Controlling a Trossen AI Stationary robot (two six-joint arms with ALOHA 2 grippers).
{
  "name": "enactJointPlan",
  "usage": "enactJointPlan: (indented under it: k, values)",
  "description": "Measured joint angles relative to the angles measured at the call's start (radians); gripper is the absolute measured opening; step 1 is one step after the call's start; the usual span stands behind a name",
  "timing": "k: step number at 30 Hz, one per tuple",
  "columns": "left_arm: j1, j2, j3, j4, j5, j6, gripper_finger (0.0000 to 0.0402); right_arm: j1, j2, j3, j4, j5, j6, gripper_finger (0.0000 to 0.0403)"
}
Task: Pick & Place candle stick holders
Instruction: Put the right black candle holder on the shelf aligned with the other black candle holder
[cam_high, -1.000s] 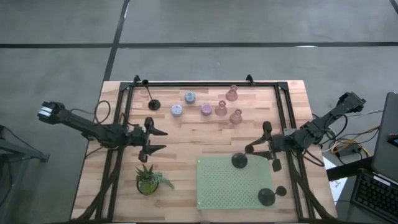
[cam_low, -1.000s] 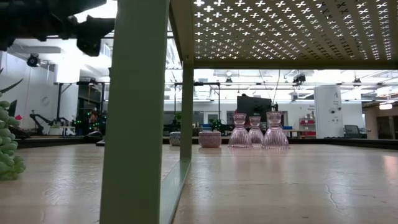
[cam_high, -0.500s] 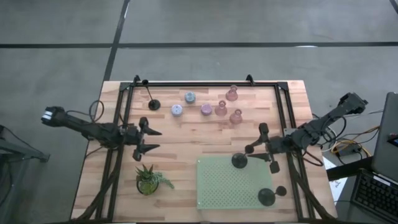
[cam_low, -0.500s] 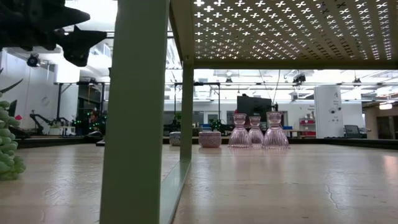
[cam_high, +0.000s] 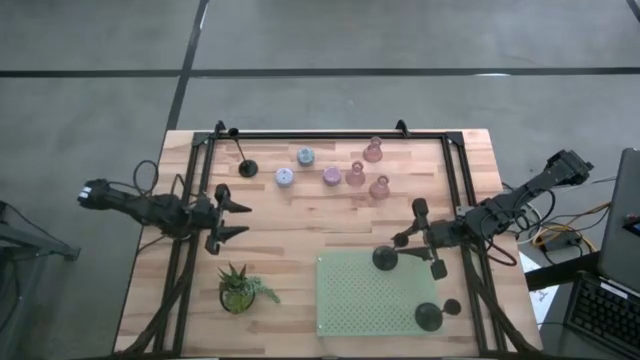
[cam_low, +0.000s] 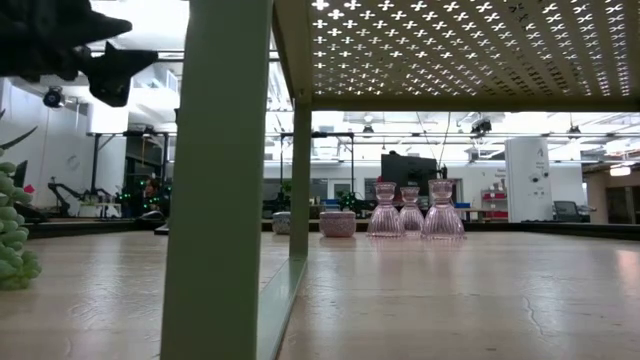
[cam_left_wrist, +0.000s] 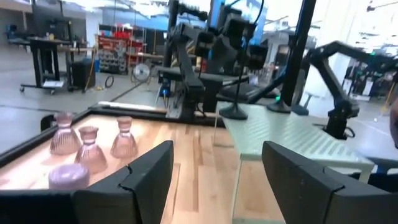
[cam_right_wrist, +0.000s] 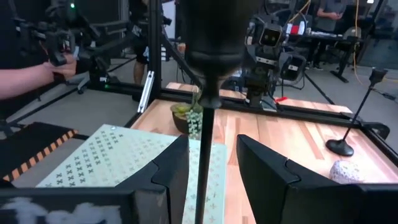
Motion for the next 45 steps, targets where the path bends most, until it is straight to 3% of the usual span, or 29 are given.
enactJointPlan:
  k: [10, 16, 36, 45]
  values:
    - [0.0, -0.091, 0.001, -0.161, -0.024, -0.029, 0.025, 0.0, 0.008, 0.0, 0.008, 0.0, -0.018, 0.0069]
    - [0.0, -0.133, -0.047, -0.167, -0.037, -0.046, 0.025, -0.005, 0.008, 0.0, 0.008, 0.0, -0.018, 0.0044]
    - [0.002, -0.143, -0.073, -0.134, -0.056, -0.05, 0.025, -0.006, 0.004, 0.0, 0.006, -0.001, -0.025, 0.0037]
    - [0.002, -0.14, -0.074, -0.131, -0.057, -0.051, 0.025, -0.006, -0.002, 0.0, 0.002, -0.026, -0.022, 0.0013]
